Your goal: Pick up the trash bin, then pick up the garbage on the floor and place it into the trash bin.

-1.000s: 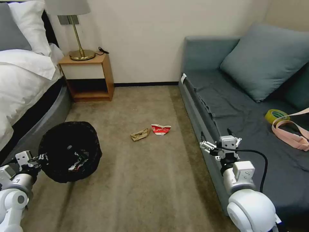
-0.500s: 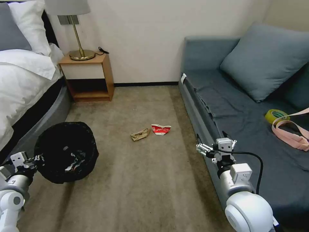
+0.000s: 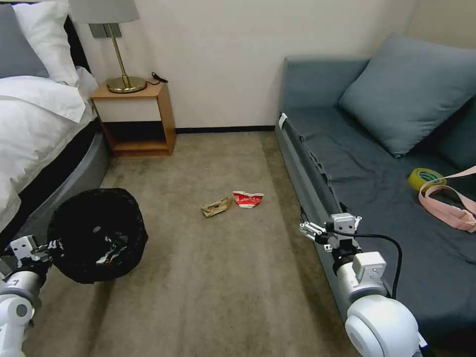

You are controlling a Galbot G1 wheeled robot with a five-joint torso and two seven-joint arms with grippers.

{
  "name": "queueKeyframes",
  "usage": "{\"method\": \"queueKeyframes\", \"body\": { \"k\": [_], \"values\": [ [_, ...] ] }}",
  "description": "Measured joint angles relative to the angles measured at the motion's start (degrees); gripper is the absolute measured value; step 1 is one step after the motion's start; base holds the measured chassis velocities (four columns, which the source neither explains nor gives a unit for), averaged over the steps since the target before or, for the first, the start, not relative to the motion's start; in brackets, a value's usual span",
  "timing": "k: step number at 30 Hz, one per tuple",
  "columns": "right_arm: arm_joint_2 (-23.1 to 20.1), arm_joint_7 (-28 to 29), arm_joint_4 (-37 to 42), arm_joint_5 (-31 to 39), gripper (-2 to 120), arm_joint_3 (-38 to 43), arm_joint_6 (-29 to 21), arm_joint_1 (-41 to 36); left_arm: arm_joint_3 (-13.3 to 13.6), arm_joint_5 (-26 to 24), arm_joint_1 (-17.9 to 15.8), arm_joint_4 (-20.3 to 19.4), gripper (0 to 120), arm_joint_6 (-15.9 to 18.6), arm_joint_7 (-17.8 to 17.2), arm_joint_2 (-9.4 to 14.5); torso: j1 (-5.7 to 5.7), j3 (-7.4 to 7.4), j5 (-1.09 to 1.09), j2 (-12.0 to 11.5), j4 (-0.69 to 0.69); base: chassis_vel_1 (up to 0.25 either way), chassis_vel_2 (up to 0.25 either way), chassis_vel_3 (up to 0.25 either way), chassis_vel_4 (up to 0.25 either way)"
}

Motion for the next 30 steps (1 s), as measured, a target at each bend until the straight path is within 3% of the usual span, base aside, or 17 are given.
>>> {"method": "queueKeyframes", "body": {
  "k": [12, 30],
  "values": [
    [0.3, -0.8, -0.3, 0.0, 100, -0.4, 0.3, -0.2, -0.9, -0.4, -0.2, 0.7, 2, -0.1, 0.2, 0.5, 0.0, 0.0, 0.0, 0.0, 0.0, -0.019, 0.02, 0.018, -0.013],
    [0.7, -1.4, -0.5, 0.0, 100, -1.0, 0.5, -0.3, -1.7, -0.8, -0.1, 0.8, 2, -0.2, 0.4, 0.8, 0.0, 0.0, 0.0, 0.0, 0.0, -0.111, 0.117, 0.114, -0.121]
  ]
}}
